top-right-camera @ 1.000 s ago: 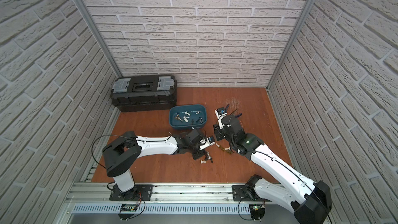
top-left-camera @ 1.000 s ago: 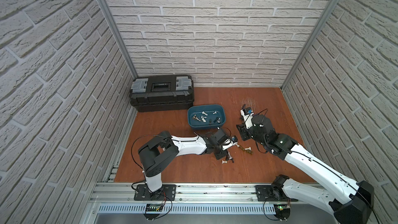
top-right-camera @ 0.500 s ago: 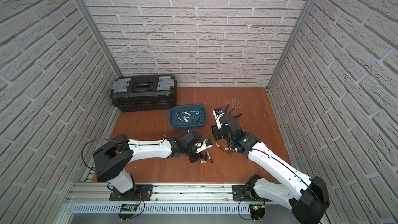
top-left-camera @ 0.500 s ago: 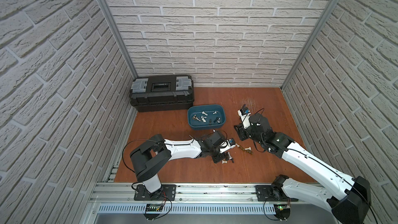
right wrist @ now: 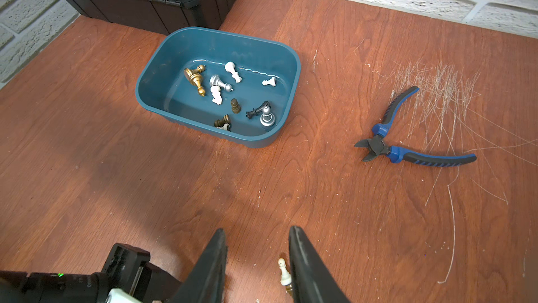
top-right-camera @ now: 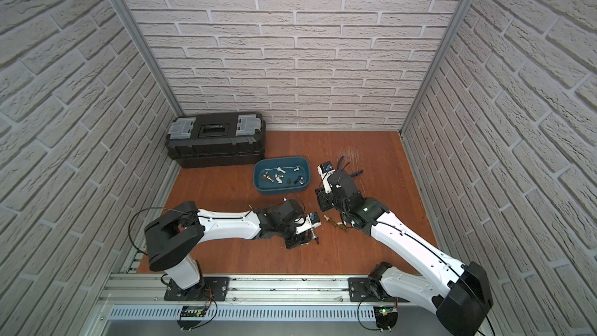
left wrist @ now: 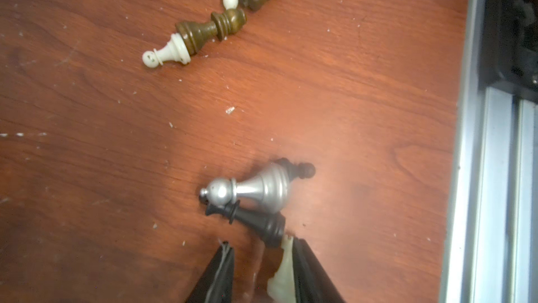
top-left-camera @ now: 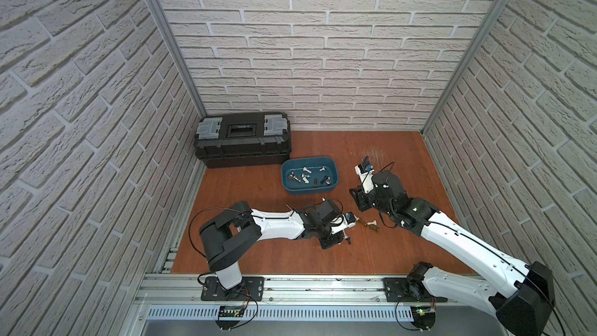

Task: Put the chess pieces into the storage box
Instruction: Pick up the chess piece at the center of the board.

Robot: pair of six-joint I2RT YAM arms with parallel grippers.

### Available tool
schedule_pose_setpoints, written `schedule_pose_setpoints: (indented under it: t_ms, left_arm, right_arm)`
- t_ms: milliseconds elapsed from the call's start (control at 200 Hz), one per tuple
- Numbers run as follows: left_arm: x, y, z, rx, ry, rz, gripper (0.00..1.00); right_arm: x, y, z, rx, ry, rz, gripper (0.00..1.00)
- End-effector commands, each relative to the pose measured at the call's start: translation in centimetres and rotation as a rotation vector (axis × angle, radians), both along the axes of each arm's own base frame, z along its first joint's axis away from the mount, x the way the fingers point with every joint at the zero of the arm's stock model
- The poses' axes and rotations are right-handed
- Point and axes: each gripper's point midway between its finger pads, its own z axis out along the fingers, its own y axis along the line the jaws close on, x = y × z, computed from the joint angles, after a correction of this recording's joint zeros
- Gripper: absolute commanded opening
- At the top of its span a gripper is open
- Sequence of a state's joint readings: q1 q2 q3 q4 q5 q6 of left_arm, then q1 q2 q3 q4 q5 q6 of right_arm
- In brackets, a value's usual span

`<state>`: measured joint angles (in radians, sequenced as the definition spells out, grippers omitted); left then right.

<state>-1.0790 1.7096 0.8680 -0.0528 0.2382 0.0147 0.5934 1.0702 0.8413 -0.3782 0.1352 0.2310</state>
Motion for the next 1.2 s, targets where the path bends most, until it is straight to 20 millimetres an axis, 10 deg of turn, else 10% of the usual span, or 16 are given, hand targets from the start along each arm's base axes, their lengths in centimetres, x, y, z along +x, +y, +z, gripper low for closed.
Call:
schedule_pose_setpoints:
  t_ms: [0, 600, 1195]
  left_arm:
    - [-1.2, 0.4, -1.1, 0.019, 0.035, -0.025, 0.38]
    - [-2.4, 2.8, -3.0, 0.143, 0.001, -0.038, 0.19]
    - [-1.8, 5.1, -4.5, 0.351, -0.090, -0.030, 0.23]
  right_arm:
    - [0.7, 0.4, 1.3, 0.036, -0.035, -0.002, 0.40]
    - [0.7, 0.4, 0.8, 0.034, -0.031, -0.005, 0.40]
    - [0.7, 0.4, 0.6, 0.029, -0.037, -0.001, 0.40]
